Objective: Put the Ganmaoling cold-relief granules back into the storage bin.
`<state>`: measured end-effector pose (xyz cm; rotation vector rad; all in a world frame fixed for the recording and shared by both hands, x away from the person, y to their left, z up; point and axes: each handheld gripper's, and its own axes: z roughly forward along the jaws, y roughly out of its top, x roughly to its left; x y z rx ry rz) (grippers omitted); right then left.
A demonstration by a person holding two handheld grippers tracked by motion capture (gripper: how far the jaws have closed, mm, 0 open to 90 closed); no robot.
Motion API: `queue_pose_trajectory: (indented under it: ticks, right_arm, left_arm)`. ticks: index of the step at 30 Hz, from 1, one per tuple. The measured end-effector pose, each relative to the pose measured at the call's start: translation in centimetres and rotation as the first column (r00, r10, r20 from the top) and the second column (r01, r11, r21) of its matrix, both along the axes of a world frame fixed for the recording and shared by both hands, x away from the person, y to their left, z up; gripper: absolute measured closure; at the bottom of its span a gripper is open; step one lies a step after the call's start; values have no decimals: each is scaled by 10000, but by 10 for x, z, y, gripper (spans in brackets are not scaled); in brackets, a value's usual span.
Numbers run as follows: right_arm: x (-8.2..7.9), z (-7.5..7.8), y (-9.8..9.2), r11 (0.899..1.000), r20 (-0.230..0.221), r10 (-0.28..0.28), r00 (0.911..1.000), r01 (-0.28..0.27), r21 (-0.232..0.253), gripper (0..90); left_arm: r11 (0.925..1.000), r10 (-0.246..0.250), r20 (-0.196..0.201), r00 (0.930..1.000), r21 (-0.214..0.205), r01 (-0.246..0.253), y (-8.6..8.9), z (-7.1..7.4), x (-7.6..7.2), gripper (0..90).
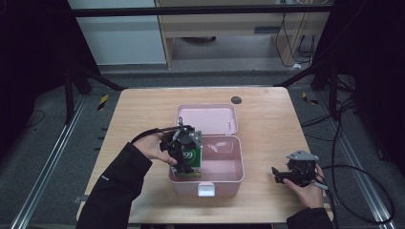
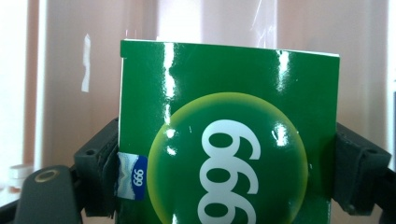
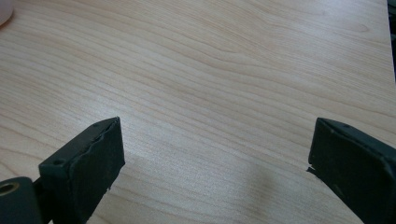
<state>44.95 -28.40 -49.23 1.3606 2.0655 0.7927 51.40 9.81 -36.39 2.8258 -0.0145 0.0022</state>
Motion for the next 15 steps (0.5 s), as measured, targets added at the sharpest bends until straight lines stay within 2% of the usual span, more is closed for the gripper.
queue_pose_trajectory:
  ticks: [15]
  right_arm:
    - [1,-1,1,10000,-7,57,10000,-57,-36,36]
  left_arm:
    - [9999,-47,-39,10000,117,48,-1,-8,1,141]
